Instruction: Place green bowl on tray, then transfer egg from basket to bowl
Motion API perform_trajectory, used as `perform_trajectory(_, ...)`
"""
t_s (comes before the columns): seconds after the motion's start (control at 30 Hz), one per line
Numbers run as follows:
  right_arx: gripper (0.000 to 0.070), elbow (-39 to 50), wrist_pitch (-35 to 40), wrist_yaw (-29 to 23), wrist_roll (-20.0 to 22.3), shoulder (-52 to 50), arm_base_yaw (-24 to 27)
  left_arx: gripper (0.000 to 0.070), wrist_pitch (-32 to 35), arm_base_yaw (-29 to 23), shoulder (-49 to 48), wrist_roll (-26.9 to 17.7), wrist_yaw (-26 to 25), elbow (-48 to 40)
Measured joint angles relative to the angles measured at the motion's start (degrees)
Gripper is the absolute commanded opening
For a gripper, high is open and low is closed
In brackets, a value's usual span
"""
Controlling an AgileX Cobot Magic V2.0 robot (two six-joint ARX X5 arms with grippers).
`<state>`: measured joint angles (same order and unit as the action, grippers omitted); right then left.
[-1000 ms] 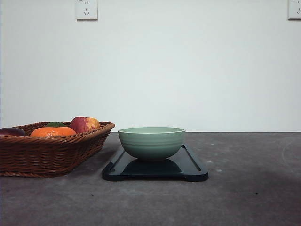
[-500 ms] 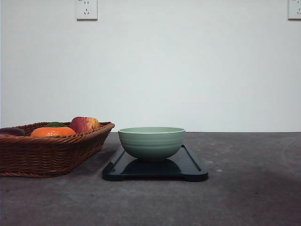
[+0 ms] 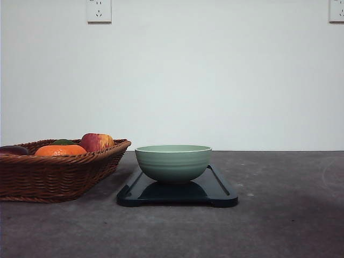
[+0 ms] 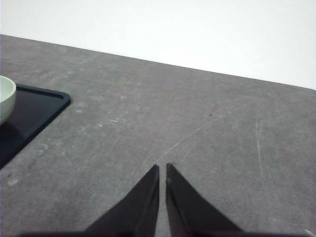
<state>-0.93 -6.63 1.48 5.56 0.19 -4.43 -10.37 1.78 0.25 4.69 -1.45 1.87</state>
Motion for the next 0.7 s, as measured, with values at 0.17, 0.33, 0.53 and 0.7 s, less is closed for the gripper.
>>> perform_trajectory(0.17,0.0017,0.0,0.0,0.0,0.0,0.0,0.0,0.0,0.0,0.0,0.0,0.0,0.0,0.0)
perform_trajectory(0.33,0.0017,0.0,0.0,0.0,0.0,0.0,0.0,0.0,0.0,0.0,0.0,0.0,0.0,0.0)
perform_trajectory(0.53,0.0017,0.0,0.0,0.0,0.0,0.0,0.0,0.0,0.0,0.0,0.0,0.0,0.0,0.0)
perform_trajectory(0.7,0.0017,0.0,0.0,0.0,0.0,0.0,0.0,0.0,0.0,0.0,0.0,0.0,0.0,0.0)
